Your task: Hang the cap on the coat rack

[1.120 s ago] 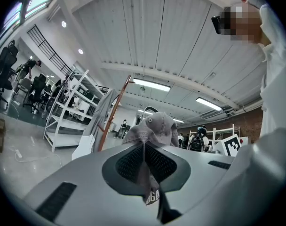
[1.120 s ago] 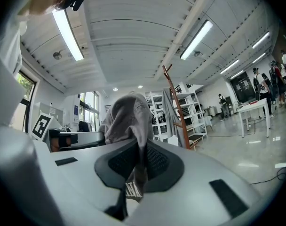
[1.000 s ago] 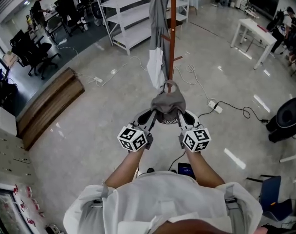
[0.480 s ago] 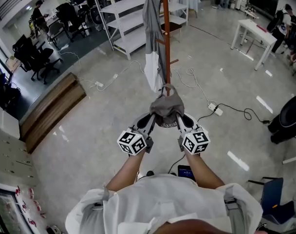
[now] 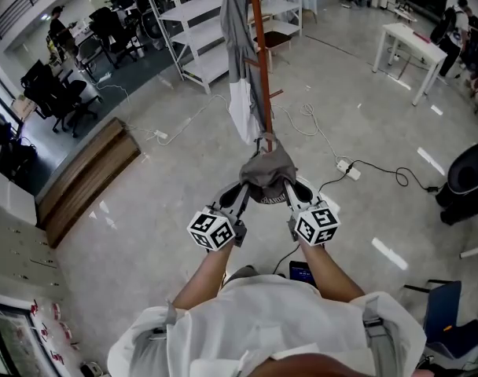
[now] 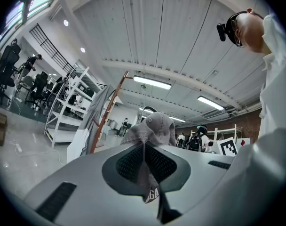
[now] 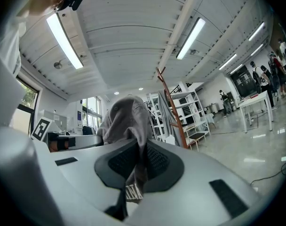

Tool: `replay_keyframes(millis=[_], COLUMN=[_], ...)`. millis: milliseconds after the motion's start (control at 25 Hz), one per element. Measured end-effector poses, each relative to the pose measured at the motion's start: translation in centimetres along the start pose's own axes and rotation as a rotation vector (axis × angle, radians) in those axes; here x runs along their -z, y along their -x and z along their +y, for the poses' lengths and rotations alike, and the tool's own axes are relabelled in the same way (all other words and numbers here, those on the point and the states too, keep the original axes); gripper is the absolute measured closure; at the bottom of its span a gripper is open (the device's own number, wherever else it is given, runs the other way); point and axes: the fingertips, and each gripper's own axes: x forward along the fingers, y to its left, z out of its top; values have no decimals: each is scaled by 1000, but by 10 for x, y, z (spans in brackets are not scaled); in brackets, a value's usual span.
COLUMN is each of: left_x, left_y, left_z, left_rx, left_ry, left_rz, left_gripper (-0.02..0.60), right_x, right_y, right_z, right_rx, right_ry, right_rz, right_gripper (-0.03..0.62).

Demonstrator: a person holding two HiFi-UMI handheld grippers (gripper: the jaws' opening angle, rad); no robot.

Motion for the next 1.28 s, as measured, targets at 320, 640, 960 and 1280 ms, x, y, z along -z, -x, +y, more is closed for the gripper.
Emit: replay_keyframes(millis=[320,640,960,1280], left_x=[7,7,-11,-35], left_y=[-10,-34,-86,-139], left_z=[3,31,80,138], left_rx=[2,-6,-1,16], left_ry=[-6,8,12,9], left_rz=[14,-6,-20,-31], left_gripper=[551,552,551,551], right_x=[4,5,-8,-20], right_y=[-1,-32,-97,-169], right_z=[-13,-30,-65,-96], right_rx=[15,5,9,19], right_ry=[-2,-3,14,27], right_rz=[-12,0,-1,0], right_gripper=[556,556,556,556])
